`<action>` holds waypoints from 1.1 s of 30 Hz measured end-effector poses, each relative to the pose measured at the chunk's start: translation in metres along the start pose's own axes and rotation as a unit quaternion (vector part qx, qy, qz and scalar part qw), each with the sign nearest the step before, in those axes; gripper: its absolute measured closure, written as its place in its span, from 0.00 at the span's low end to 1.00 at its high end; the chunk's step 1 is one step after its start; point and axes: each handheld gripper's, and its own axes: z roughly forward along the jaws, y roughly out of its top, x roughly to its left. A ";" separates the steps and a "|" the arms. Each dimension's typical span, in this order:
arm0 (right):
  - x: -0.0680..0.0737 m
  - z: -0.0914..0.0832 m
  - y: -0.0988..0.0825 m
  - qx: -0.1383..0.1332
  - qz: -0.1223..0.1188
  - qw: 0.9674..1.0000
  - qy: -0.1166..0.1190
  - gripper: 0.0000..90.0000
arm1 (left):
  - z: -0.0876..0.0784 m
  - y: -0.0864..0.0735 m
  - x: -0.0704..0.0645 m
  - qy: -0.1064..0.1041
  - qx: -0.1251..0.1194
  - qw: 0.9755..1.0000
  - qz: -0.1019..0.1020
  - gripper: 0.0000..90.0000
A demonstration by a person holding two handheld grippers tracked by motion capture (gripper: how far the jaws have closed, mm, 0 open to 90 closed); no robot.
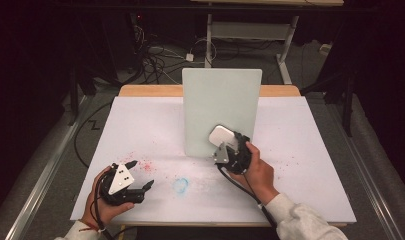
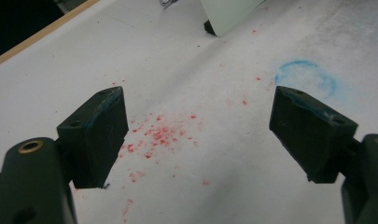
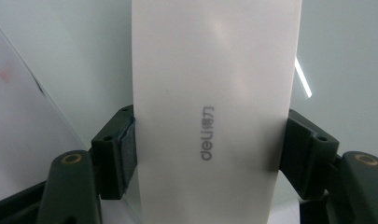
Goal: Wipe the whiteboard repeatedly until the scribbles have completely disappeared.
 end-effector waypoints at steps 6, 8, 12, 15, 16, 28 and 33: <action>0.016 0.003 0.040 -0.021 -0.008 1.000 0.004 0.34 | 0.000 0.000 -0.002 -0.004 0.000 1.000 0.003 0.21; 0.021 0.005 0.049 -0.025 -0.009 1.000 0.000 0.34 | -0.001 -0.001 -0.001 -0.004 0.001 1.000 0.003 0.21; 0.026 0.005 0.069 -0.015 -0.011 1.000 0.002 0.34 | 0.000 0.000 -0.001 -0.004 0.003 1.000 0.005 0.21; 0.030 0.006 0.076 -0.012 -0.019 1.000 0.000 0.34 | -0.001 0.000 -0.003 -0.006 0.001 1.000 0.007 0.21; 0.029 0.006 0.075 -0.015 -0.019 1.000 0.002 0.34 | -0.001 0.000 -0.003 -0.006 0.003 1.000 0.009 0.21; -0.015 -0.001 0.001 0.011 0.004 1.000 -0.001 0.34 | -0.003 -0.001 -0.004 0.001 0.007 1.000 0.010 0.21; -0.035 -0.004 -0.033 0.029 0.029 0.999 -0.008 0.34 | -0.001 -0.001 -0.005 0.000 0.007 1.000 0.011 0.21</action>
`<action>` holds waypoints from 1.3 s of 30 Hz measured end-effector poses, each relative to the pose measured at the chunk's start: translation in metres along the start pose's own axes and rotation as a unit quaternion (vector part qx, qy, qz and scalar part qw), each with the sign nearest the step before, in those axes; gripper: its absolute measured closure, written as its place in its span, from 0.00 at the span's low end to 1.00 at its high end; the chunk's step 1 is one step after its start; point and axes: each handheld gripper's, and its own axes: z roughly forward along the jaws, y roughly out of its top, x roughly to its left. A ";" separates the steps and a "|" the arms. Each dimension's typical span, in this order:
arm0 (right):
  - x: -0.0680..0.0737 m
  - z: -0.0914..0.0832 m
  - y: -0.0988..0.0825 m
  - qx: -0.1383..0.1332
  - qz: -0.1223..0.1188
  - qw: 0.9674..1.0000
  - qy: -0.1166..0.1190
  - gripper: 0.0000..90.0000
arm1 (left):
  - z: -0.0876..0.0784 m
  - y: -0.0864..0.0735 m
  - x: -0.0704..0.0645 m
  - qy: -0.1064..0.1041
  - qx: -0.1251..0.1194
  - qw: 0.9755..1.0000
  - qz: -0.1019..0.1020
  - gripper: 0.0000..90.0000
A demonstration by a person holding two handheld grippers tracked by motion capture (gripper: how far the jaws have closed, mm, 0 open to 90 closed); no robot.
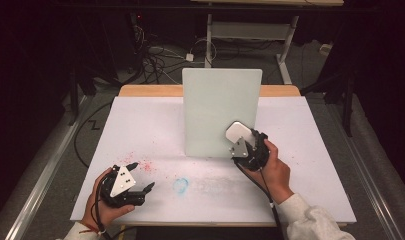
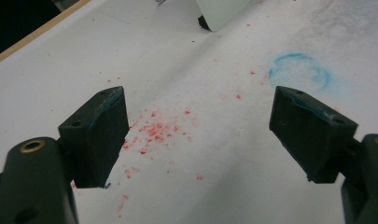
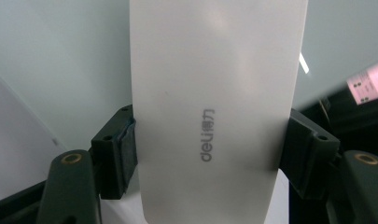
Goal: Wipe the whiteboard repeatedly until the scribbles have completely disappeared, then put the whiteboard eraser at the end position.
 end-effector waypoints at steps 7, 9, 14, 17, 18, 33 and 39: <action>-0.013 -0.001 -0.026 0.018 0.027 0.999 -0.006 0.34 | -0.001 0.000 0.001 -0.001 -0.001 1.000 0.001 0.21; -0.017 -0.001 -0.030 0.019 0.029 0.999 -0.002 0.34 | -0.001 0.000 0.001 -0.001 -0.002 1.000 0.001 0.21; -0.027 -0.007 -0.035 -0.009 0.062 0.997 0.038 0.34 | 0.001 0.000 0.002 -0.004 -0.003 1.000 -0.002 0.21; -0.032 -0.010 -0.036 -0.020 0.086 0.995 0.050 0.34 | 0.003 0.000 0.004 -0.005 -0.003 1.000 -0.005 0.21; -0.034 -0.010 -0.037 -0.024 0.090 0.994 0.054 0.34 | 0.003 0.000 0.005 -0.006 -0.003 1.000 -0.004 0.21; -0.047 -0.030 -0.036 -0.078 0.119 0.985 0.096 0.34 | 0.003 -0.001 0.004 -0.008 -0.002 1.000 -0.003 0.21; -0.049 -0.033 -0.034 -0.093 0.120 0.981 0.122 0.34 | 0.003 -0.001 0.004 -0.007 0.002 1.000 -0.004 0.21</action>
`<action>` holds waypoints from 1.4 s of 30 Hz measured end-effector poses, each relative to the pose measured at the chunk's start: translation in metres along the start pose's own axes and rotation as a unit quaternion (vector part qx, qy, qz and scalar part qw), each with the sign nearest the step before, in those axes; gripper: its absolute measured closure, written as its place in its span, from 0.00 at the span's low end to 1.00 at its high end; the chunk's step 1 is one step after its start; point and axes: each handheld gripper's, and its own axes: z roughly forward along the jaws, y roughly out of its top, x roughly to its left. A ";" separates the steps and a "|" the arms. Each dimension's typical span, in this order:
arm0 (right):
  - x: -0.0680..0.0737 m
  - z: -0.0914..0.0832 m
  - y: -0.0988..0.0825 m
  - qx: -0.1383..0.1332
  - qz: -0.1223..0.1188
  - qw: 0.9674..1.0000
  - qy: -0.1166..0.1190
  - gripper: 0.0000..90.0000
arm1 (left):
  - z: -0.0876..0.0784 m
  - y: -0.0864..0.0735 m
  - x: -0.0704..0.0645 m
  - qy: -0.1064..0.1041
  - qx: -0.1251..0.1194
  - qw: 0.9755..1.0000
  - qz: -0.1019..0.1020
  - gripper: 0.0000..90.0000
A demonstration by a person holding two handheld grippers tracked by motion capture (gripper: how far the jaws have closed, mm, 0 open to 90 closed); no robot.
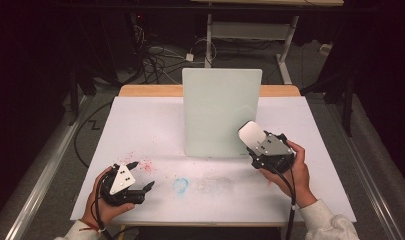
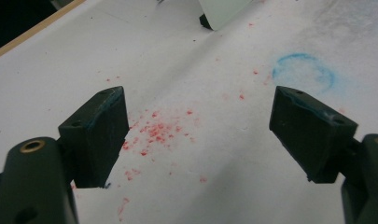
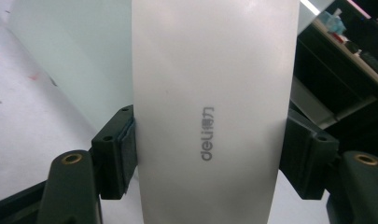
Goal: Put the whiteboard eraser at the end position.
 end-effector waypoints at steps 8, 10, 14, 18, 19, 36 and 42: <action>0.002 -0.008 0.002 -0.002 -0.025 0.998 0.062 0.34 | 0.003 0.003 -0.003 -0.003 -0.001 1.000 0.009 0.21; 0.004 -0.009 0.002 0.001 -0.028 0.997 0.074 0.34 | 0.003 0.003 -0.004 -0.005 0.001 1.000 0.010 0.21; 0.008 -0.012 0.004 0.004 -0.047 0.993 0.104 0.34 | 0.003 0.004 -0.005 -0.005 -0.001 1.000 0.012 0.21; 0.015 -0.011 0.006 0.009 -0.064 0.988 0.139 0.34 | 0.003 0.003 -0.003 -0.006 0.001 1.000 0.009 0.21; 0.016 -0.010 0.006 0.011 -0.070 0.987 0.147 0.34 | 0.003 0.003 -0.003 -0.006 0.001 1.000 0.009 0.21; 0.059 0.029 0.018 0.066 -0.164 0.945 0.275 0.34 | 0.006 0.003 -0.003 -0.008 0.007 1.000 0.010 0.21; 0.074 0.036 0.020 0.073 -0.176 0.939 0.287 0.34 | 0.005 0.003 -0.004 -0.008 0.007 1.000 0.011 0.21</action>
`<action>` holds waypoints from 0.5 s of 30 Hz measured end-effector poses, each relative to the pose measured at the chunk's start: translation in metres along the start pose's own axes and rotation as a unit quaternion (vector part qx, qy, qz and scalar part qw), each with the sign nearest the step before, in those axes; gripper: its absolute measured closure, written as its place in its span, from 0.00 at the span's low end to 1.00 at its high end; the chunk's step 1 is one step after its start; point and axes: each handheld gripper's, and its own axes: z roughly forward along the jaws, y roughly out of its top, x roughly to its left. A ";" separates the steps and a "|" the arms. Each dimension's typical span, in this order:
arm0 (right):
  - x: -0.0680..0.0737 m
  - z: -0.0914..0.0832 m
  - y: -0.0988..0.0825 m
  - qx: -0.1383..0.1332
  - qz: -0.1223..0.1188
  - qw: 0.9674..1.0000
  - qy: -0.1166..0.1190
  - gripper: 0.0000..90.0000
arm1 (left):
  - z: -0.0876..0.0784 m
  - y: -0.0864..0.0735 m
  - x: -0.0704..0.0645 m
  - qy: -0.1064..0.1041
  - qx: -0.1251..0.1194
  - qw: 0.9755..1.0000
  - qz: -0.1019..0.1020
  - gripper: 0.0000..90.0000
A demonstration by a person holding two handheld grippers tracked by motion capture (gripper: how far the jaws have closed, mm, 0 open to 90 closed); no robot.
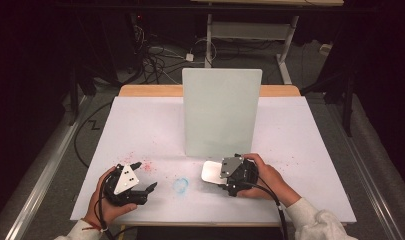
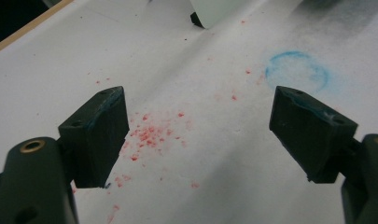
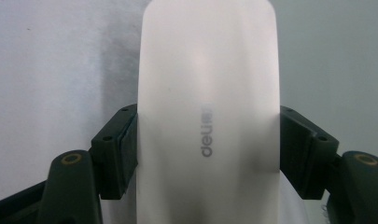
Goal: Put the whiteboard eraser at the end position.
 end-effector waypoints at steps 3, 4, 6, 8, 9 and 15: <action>0.004 0.004 0.002 -0.002 -0.006 1.000 0.014 0.34 | 0.000 0.000 0.000 0.000 0.001 1.000 -0.001 0.21; 0.005 0.006 0.002 -0.003 -0.009 1.000 0.015 0.34 | 0.000 0.000 0.000 0.000 0.000 1.000 -0.002 0.21; 0.005 0.007 0.002 -0.006 -0.007 1.000 0.015 0.34 | 0.000 0.000 0.000 0.000 -0.003 1.000 -0.003 0.21; 0.004 0.007 0.001 -0.011 0.005 1.000 0.020 0.34 | -0.001 0.000 0.000 0.000 -0.002 1.000 -0.001 0.21; 0.003 0.007 0.000 -0.015 0.007 1.000 0.019 0.34 | -0.001 0.000 0.000 0.000 -0.002 1.000 -0.001 0.21; 0.001 0.002 -0.003 -0.039 0.030 0.999 0.008 0.34 | -0.001 0.000 0.000 0.000 -0.002 1.000 -0.002 0.21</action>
